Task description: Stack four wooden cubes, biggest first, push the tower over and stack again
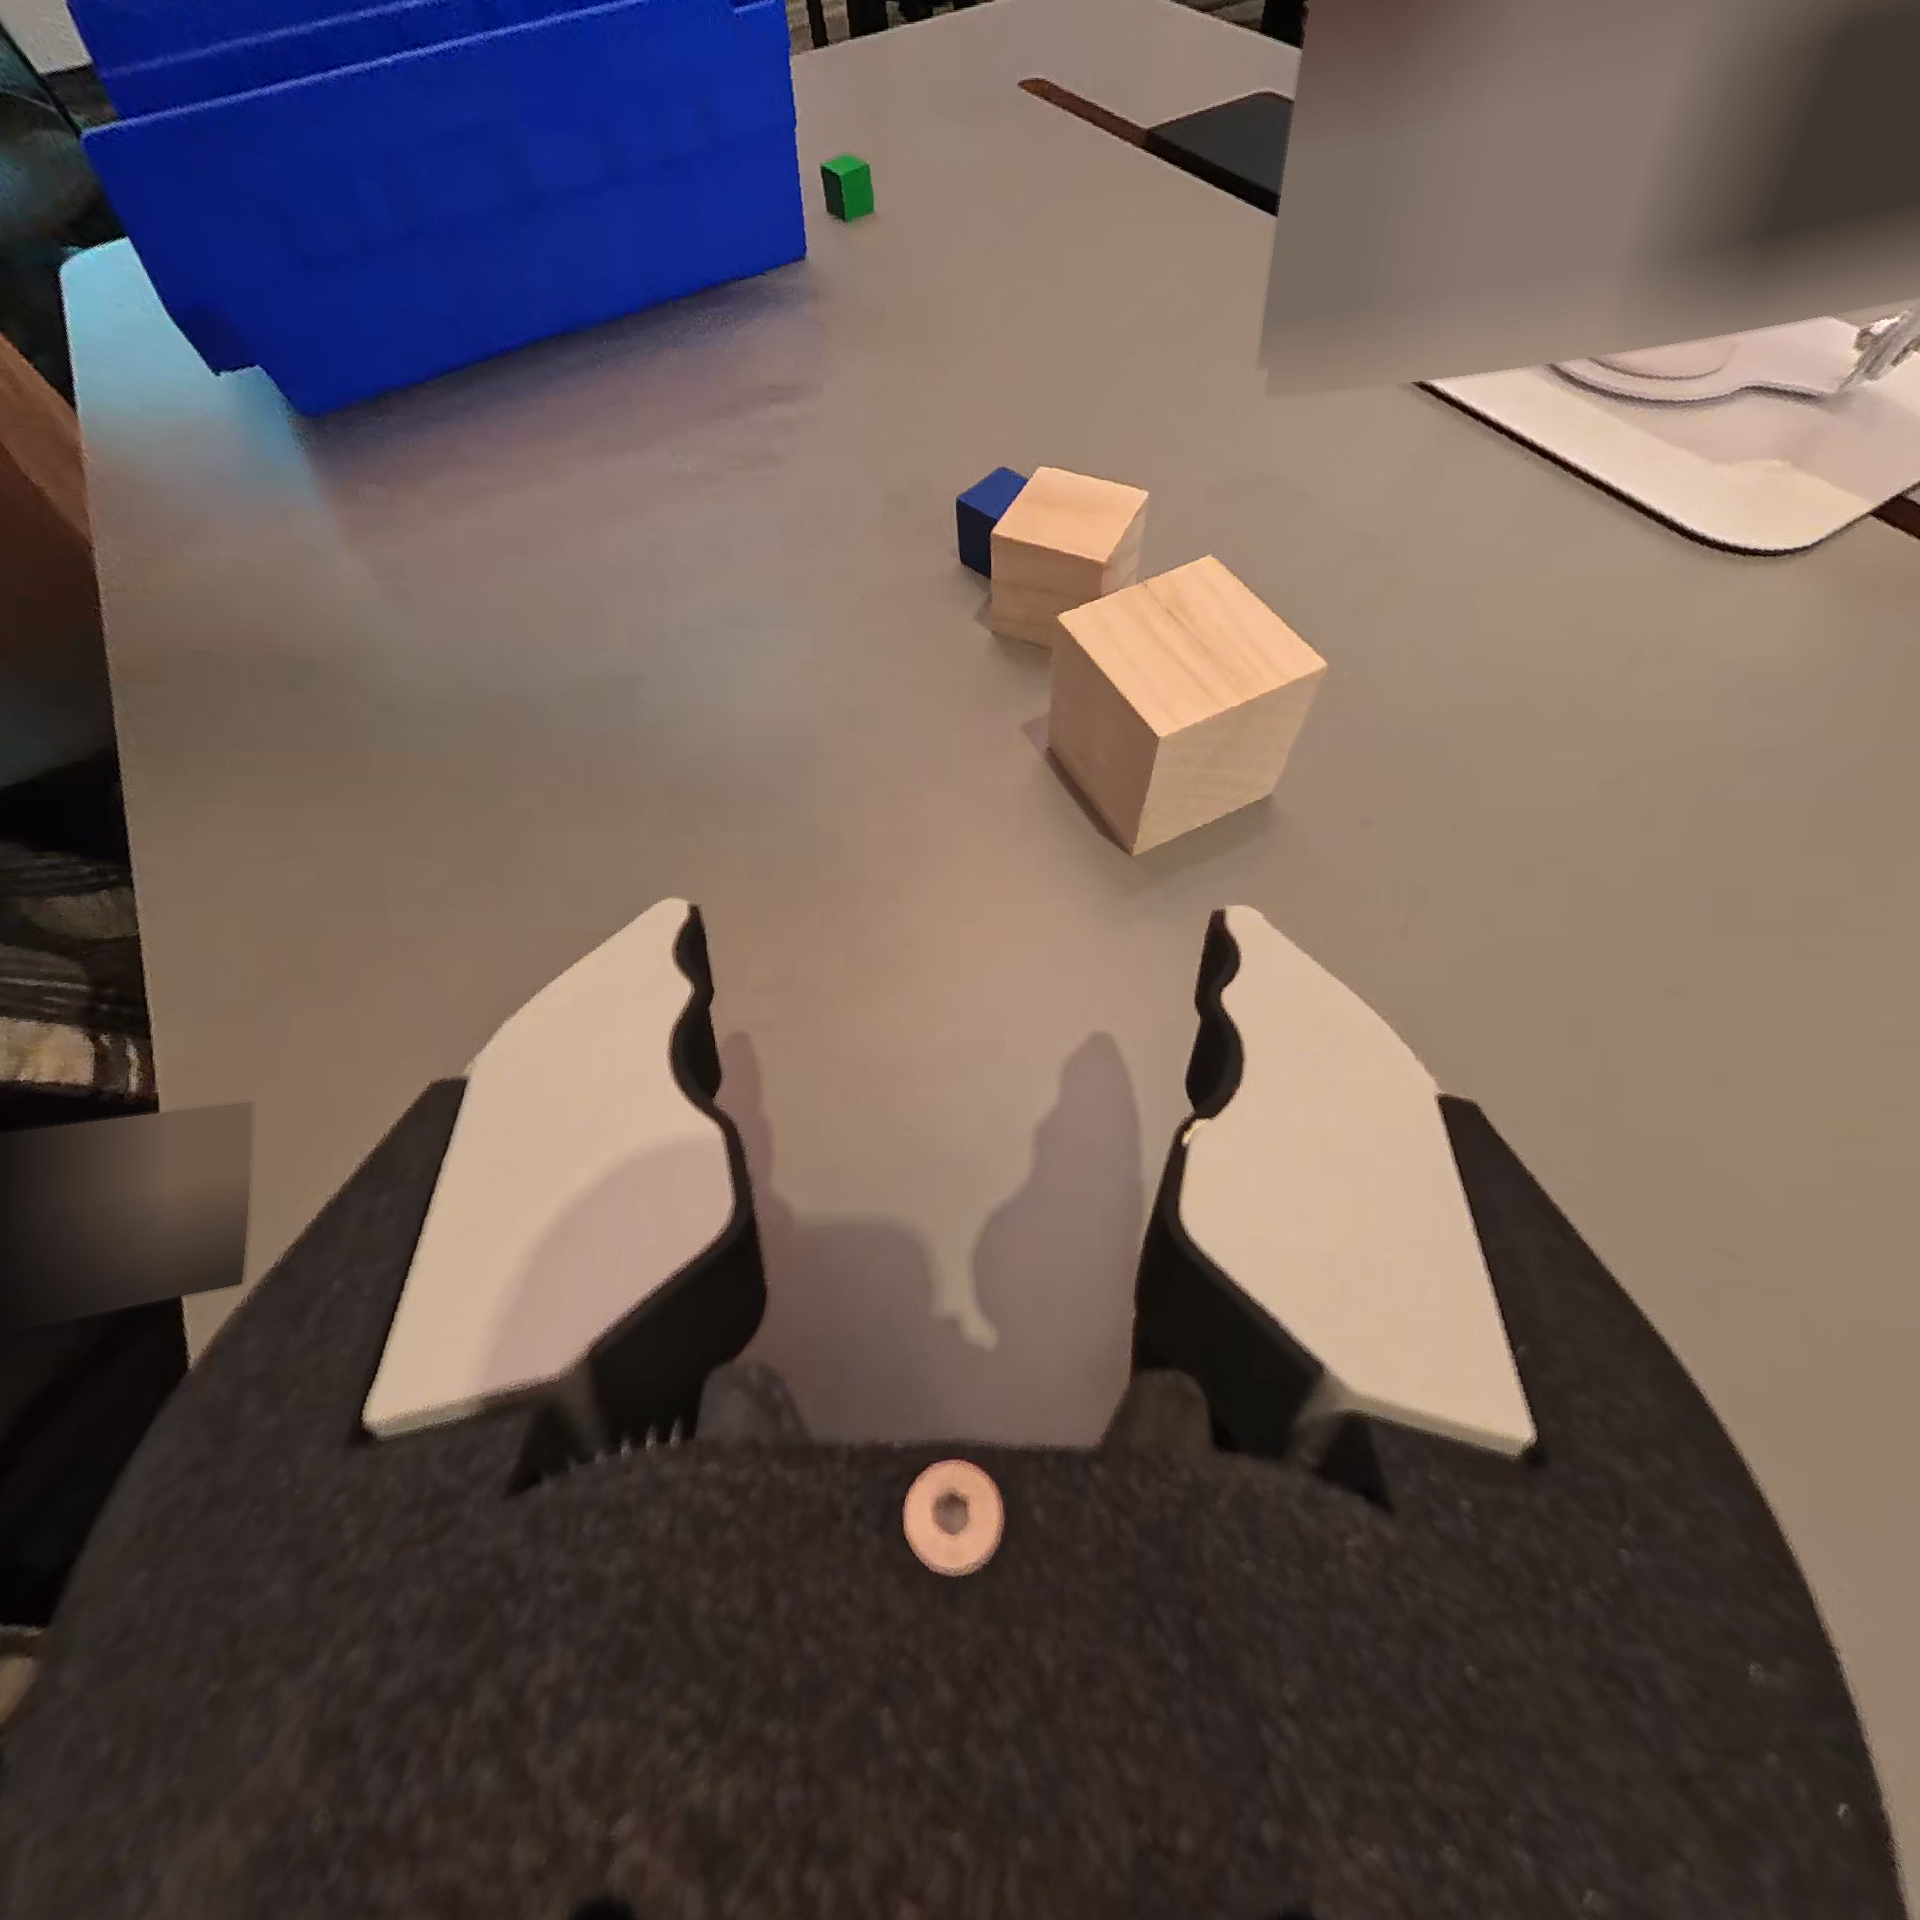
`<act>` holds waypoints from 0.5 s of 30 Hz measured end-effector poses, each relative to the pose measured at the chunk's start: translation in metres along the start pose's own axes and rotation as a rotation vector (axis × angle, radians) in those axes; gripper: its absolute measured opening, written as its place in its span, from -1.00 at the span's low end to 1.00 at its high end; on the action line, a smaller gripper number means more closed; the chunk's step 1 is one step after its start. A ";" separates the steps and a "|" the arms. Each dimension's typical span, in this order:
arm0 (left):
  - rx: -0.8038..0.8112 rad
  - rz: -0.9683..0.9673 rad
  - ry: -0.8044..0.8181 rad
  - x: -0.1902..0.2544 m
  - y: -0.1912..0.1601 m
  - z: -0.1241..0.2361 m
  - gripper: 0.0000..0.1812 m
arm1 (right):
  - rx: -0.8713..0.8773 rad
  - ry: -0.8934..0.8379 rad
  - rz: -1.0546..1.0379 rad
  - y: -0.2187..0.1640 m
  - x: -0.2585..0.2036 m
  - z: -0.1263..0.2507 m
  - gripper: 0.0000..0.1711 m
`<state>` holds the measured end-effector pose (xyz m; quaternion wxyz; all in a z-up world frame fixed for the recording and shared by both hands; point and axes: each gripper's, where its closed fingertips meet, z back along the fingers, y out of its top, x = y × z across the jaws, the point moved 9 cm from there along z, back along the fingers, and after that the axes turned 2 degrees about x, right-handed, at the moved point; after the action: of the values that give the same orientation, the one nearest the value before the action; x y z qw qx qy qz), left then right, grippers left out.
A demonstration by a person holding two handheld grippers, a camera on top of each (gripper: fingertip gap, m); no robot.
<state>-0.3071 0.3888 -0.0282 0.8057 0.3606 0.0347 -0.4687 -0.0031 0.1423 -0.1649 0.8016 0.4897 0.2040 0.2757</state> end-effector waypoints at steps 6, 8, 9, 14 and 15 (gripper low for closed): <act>-0.352 0.163 0.003 -0.092 -0.020 -0.079 -0.23 | -0.003 0.022 -0.005 0.000 -0.002 -0.002 0.03; -0.448 0.211 -0.007 -0.109 -0.031 -0.103 -0.29 | -0.014 0.026 -0.002 0.000 -0.004 -0.003 0.03; -0.493 0.231 -0.012 -0.115 -0.036 -0.113 -0.33 | -0.016 0.029 -0.002 0.000 -0.004 -0.004 0.03; -0.709 0.306 -0.050 -0.131 -0.062 -0.152 -0.37 | -0.024 0.043 -0.003 0.000 -0.006 -0.005 0.03; -0.741 0.319 -0.061 -0.132 -0.067 -0.157 -0.38 | -0.026 0.043 -0.002 0.000 -0.006 -0.005 0.02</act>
<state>-0.3883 0.5615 -0.1287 0.9444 0.0326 0.1208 -0.3039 -0.0106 0.1417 -0.1672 0.8036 0.4730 0.2181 0.2880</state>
